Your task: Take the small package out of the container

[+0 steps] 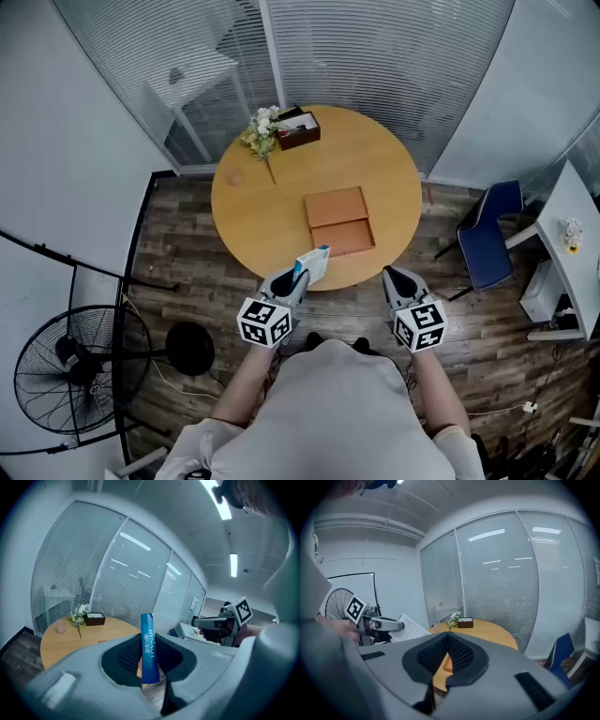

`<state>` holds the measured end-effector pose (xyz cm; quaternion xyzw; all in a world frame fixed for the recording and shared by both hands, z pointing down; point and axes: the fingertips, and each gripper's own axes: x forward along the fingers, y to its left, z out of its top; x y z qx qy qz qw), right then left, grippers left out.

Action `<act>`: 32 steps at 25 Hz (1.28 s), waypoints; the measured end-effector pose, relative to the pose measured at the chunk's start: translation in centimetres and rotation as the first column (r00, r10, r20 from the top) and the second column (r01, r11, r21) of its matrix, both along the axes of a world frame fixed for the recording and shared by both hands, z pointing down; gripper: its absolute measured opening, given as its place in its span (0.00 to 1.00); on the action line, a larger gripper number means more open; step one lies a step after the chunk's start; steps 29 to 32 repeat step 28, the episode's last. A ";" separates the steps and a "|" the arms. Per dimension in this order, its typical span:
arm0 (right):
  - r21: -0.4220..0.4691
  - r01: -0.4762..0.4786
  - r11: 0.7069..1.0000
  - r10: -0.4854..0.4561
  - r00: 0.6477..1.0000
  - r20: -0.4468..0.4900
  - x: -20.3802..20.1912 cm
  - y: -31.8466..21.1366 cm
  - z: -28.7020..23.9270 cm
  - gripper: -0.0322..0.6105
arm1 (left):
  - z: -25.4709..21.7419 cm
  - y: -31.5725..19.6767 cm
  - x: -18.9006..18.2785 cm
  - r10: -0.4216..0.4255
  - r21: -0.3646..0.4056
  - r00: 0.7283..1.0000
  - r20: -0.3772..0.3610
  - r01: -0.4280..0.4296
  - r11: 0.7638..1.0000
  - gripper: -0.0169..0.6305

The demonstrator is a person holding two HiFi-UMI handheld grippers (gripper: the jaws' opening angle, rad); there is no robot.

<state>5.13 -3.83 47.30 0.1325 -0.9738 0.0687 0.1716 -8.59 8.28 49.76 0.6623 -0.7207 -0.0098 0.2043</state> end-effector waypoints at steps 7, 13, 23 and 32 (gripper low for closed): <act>0.031 0.049 0.998 -0.050 0.998 0.036 0.9 -1.5 -2.3 0.05 | -1.6 0.0 1.3 -0.052 0.024 0.998 -0.022 0.052 0.998 0.14; 0.016 0.041 0.999 -0.041 0.998 0.036 2.2 -2.7 -2.6 0.05 | -2.3 -1.0 2.5 -0.062 0.034 0.998 -0.030 0.063 0.997 0.15; 0.027 0.068 0.997 -0.069 0.996 0.050 2.7 -2.7 -3.1 0.05 | -3.5 -1.3 3.3 -0.068 0.052 0.998 -0.017 0.069 0.996 0.15; 0.032 0.074 0.997 -0.076 0.996 0.053 3.4 -2.2 -3.4 0.05 | -3.8 -0.9 3.8 -0.077 0.067 0.997 -0.026 0.078 0.995 0.15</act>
